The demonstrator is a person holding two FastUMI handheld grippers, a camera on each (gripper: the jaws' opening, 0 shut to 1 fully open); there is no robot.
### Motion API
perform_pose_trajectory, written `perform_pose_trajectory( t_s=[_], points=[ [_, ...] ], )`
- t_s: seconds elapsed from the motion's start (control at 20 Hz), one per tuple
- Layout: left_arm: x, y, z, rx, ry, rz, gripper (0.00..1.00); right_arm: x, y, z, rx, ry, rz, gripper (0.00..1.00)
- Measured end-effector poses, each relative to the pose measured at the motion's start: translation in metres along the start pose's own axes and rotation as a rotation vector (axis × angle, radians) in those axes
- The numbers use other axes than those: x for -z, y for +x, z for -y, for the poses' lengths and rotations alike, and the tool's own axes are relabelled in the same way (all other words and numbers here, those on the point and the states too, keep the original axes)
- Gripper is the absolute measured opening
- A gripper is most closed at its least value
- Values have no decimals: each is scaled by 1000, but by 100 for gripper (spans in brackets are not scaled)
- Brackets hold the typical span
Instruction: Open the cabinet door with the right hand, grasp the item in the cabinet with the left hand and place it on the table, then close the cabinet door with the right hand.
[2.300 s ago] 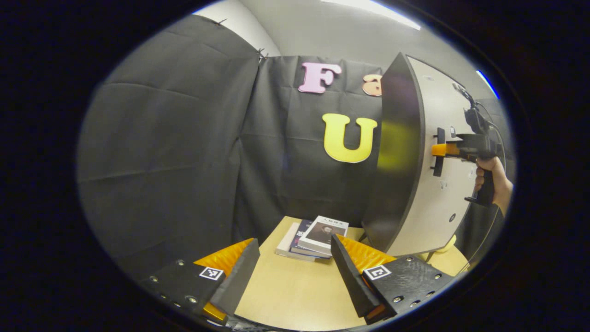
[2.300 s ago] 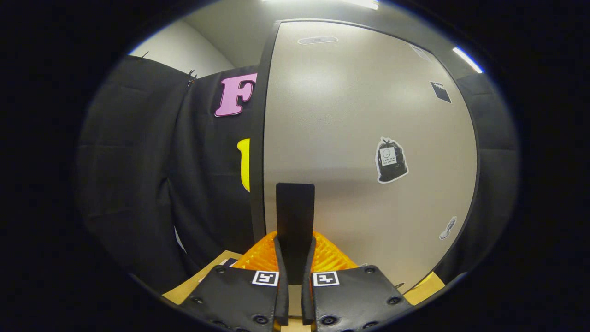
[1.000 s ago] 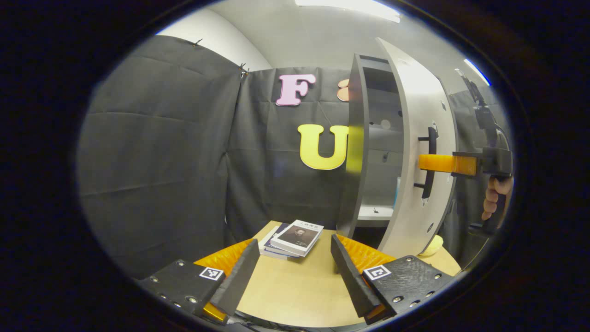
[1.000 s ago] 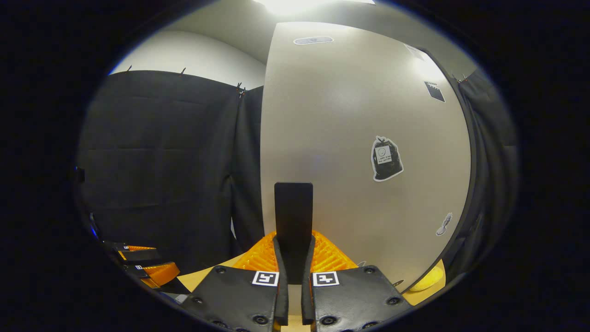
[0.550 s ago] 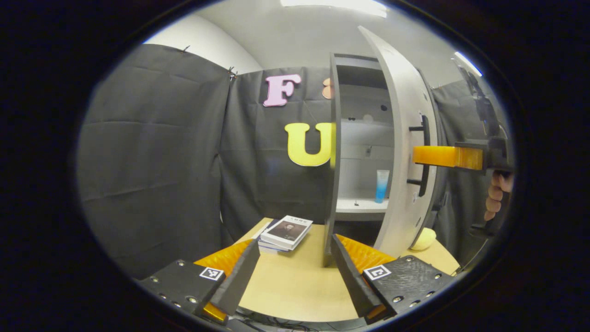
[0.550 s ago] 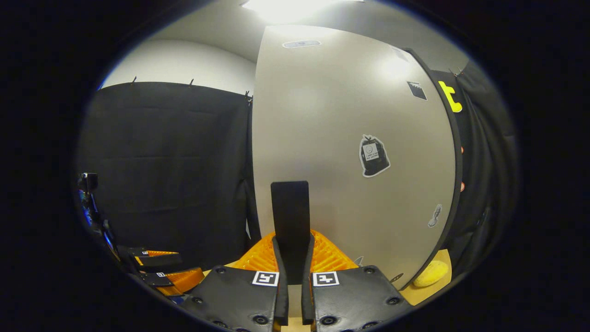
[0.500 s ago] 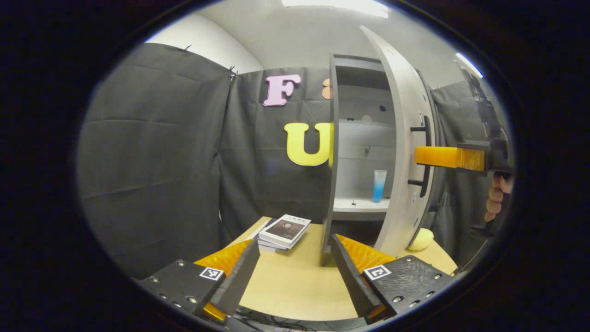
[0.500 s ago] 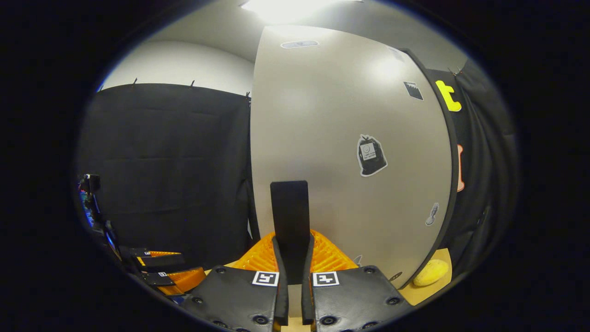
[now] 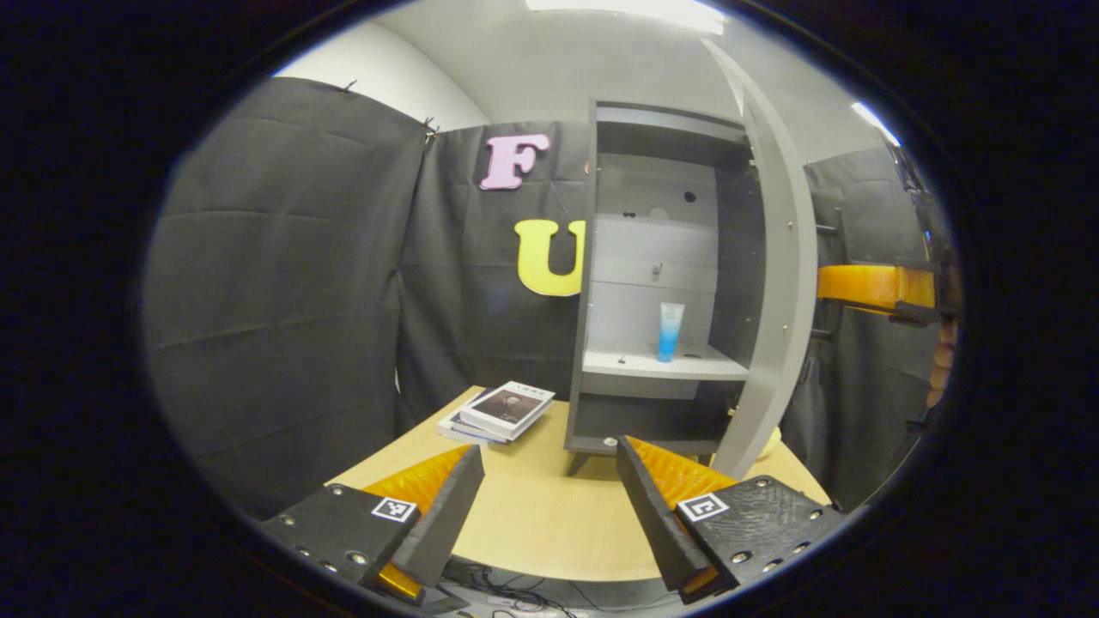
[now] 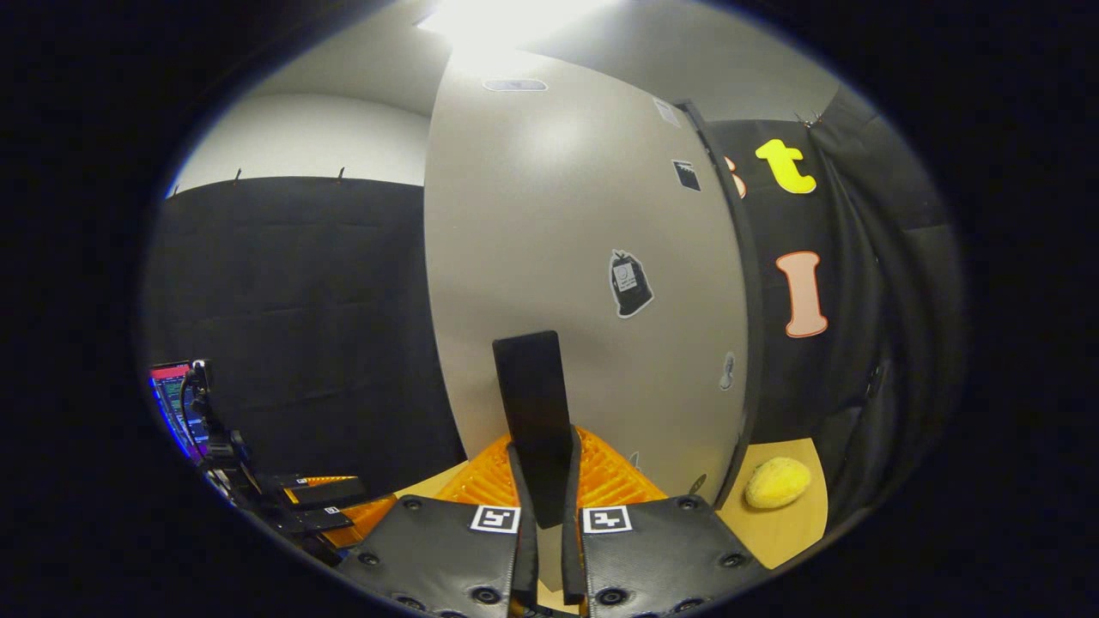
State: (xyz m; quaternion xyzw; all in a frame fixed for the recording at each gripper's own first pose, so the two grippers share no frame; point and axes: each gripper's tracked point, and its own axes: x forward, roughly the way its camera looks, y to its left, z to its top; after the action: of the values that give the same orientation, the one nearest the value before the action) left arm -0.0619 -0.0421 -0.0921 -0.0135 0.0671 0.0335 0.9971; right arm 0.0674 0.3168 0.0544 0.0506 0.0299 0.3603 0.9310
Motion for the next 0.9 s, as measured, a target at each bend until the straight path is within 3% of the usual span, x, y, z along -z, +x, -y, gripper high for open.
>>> perform_pose_trajectory(
  t_s=[0.25,0.55,0.6,0.7,0.75,0.85,0.9],
  points=[
    [9,-5,41,76,7,-25,93,-7,-33,17,56,4,-3,12],
    [10,-6,78,166,30,-32,93,-12,-60,63,196,14,-6,12],
    [11,-6,82,173,28,-37,93,-11,-61,72,228,-5,-8,5],
    [12,-5,86,186,24,-42,93,-12,-68,88,285,-33,-6,10],
    [10,-4,87,190,25,-43,93,-13,-69,92,288,-15,-3,5],
    [7,-3,84,192,33,-37,93,-10,-71,85,247,45,6,9],
    [5,-2,81,188,38,-34,93,-10,-73,89,235,34,11,6]
  ],
)
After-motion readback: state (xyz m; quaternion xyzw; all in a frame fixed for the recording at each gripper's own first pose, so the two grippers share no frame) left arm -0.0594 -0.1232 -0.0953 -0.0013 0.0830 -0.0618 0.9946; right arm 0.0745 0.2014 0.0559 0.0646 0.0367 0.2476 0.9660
